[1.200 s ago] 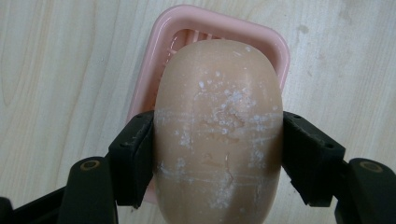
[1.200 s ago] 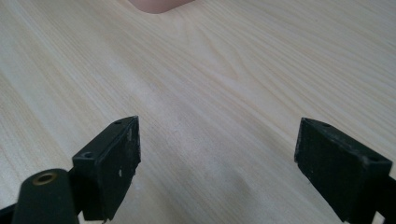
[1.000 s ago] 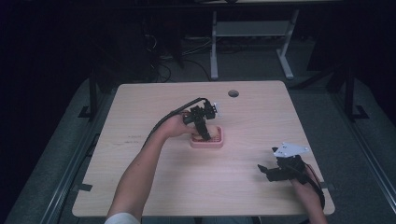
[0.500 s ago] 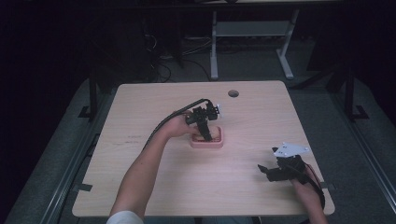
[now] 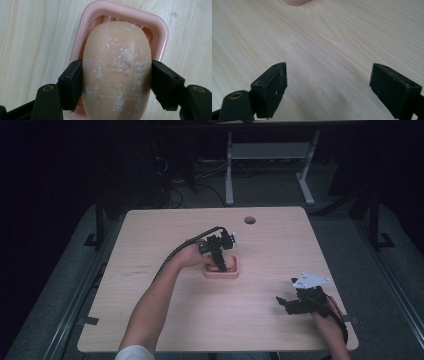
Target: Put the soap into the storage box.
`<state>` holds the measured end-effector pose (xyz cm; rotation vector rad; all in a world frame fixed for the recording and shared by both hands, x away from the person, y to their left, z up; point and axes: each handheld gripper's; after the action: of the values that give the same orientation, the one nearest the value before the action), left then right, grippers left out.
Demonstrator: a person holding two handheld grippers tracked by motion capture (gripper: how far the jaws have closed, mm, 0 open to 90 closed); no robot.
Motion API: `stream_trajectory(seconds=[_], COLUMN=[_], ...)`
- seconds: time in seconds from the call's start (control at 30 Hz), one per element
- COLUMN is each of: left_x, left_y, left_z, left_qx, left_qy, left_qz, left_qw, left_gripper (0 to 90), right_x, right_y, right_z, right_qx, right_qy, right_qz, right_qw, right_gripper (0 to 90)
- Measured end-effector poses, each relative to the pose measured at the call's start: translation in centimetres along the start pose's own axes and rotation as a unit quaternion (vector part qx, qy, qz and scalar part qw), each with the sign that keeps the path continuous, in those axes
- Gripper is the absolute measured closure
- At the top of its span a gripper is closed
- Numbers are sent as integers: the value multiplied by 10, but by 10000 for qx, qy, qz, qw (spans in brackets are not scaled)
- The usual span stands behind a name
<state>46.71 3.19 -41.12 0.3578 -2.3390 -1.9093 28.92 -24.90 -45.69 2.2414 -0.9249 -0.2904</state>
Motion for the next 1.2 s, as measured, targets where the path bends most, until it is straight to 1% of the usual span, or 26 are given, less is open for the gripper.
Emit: stream_trajectory(seconds=[0.37, 0.43, 0.47, 0.5, 0.53, 0.67, 0.7, 0.73, 0.77, 0.87, 0.9, 0.93, 0.97, 1.0, 1.03, 1.07, 1.13, 1.17, 1.2], left_x=[0, 0, 0, -1, 0, -1, 0, 0, 0, 2, 2, 4, 5, 6, 7, 7, 9, 10, 12], left_y=[0, 1, 3, 5, 6, 8, 9, 9, 10, 12, 12, 13, 14, 15, 17, 18, 21, 23, 24], left_z=[0, 1, 1, 1, 1, 4, 5, 6, 8, 11, 12, 13, 13, 14, 14, 15, 15, 16, 17], left_qx=[-26, 28, 113, 174, 185, 164, 177, 179, 214, 257, 233, 253, 251, 263, 272, 275, 289, 332, 389], left_qy=[-22, -30, 7, 1, 29, 10, 51, 49, 89, 94, 69, 82, 43, 7, -8, -28, -51, -75, -55], left_qz=[-29, -23, -23, -25, -29, -75, -83, -75, -67, -51, -34, -50, -72, -99, -102, -121, -203, -243, -250], left_qw=[10000, 10000, 9999, 9998, 9998, 9998, 9998, 9998, 9997, 9996, 9997, 9996, 9997, 9996, 9996, 9995, 9994, 9991, 9989], left_gripper=[314, 305, 297, 298, 292, 271, 269, 264, 263, 263, 261, 259, 258, 258, 258, 258, 256, 253, 253], right_x=[0, 0, 0, 0, 0, -1, -1, -1, -1, -1, -1, -1, -1, 1, 0, -1, -1, -1, -1], right_y=[0, 0, 0, -1, -1, -1, -1, -1, -1, -1, -1, -1, -1, -1, -1, -2, -2, -2, -2], right_z=[0, 0, 0, 0, 0, -1, -1, -1, -1, -1, -1, -1, -1, 0, -1, -1, -1, -1, -1], right_qx=[-17, -7, -3, 8, 2, -2, -5, -3, -4, -10, -26, -21, -32, -73, -55, -50, -70, -66, -70], right_qy=[29, 4, -14, -22, -5, 4, 5, 11, 15, -44, -25, -12, -1, 120, 42, 17, 25, 25, 24], right_qz=[1, -2, -10, -6, -1, -6, -8, -6, -7, -7, -4, 9, 17, 43, 27, 20, 23, 23, 27], right_qw=[10000, 10000, 10000, 10000, 10000, 10000, 10000, 10000, 10000, 10000, 10000, 10000, 10000, 9999, 10000, 10000, 10000, 10000, 10000], right_gripper=[138, 138, 138, 138, 138, 138, 138, 138, 138, 138, 138, 138, 138, 138, 138, 138, 138, 138, 138])
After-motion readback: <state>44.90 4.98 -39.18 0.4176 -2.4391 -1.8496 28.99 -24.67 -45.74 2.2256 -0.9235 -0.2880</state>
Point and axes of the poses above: each handheld gripper's, and its own axes: y roughly backward along the jaws, z roughly out of its underside, x roughly to its right, and after that the axes turned 5 degrees about -z, right-handed
